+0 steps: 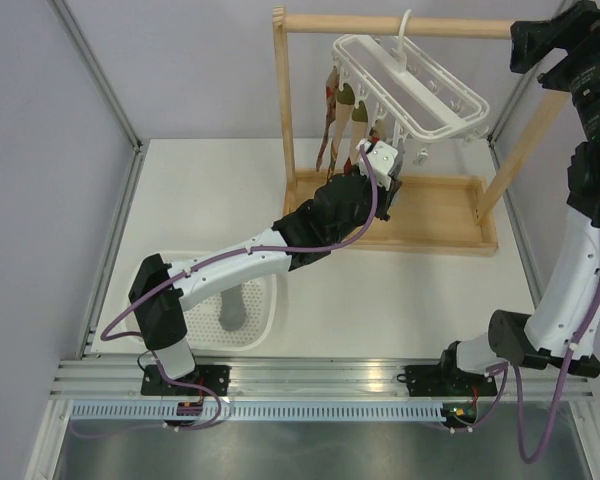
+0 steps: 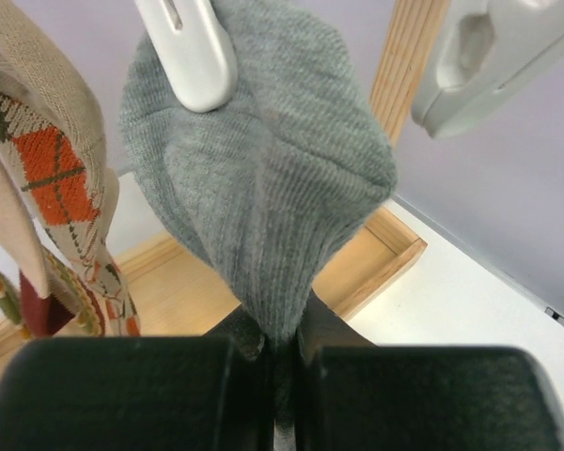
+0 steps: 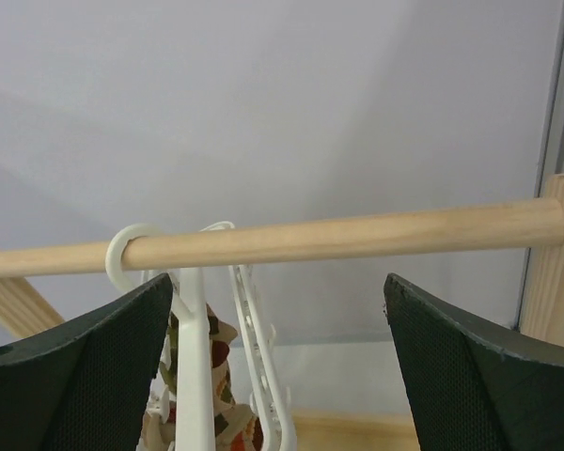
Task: Remove the socks clipped to the hanger
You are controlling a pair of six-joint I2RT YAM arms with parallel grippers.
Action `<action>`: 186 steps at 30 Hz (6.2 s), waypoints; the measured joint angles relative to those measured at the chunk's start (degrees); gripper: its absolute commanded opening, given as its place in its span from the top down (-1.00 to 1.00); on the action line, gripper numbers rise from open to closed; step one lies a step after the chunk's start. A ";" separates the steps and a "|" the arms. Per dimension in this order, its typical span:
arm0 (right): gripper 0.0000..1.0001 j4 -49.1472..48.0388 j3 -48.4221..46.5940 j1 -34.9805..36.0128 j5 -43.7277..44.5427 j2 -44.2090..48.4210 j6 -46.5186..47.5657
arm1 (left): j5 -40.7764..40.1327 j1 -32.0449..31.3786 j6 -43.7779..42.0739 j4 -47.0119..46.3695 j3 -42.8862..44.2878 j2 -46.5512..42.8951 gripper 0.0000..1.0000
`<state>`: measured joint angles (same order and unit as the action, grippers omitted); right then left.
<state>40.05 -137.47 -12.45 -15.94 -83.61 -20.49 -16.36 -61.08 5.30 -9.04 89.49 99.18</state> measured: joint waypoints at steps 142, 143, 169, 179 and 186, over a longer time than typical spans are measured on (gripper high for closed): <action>-0.87 -29.81 60.70 66.71 78.95 17.03 -5.70 | 1.53 1.95 3.72 -10.82 -17.92 -11.50 0.95; -0.88 -30.27 60.30 66.71 79.41 16.63 -5.11 | 1.40 1.95 3.91 -11.19 -18.01 -11.56 0.95; 0.37 -35.47 54.71 57.22 73.37 10.80 -2.73 | 1.66 0.24 4.24 -11.30 -19.39 -11.91 0.95; 0.92 -36.22 54.16 57.27 71.71 10.88 -2.97 | 1.66 0.20 4.24 -10.82 -19.41 -11.93 0.95; -0.43 -35.69 54.16 57.22 71.08 10.93 -2.54 | 1.60 0.20 4.22 -10.80 -19.43 -11.93 0.95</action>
<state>4.36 -83.31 44.77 55.13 -72.69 -23.03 -14.76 -60.88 9.52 -19.84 70.06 87.24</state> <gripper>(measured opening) 0.635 0.044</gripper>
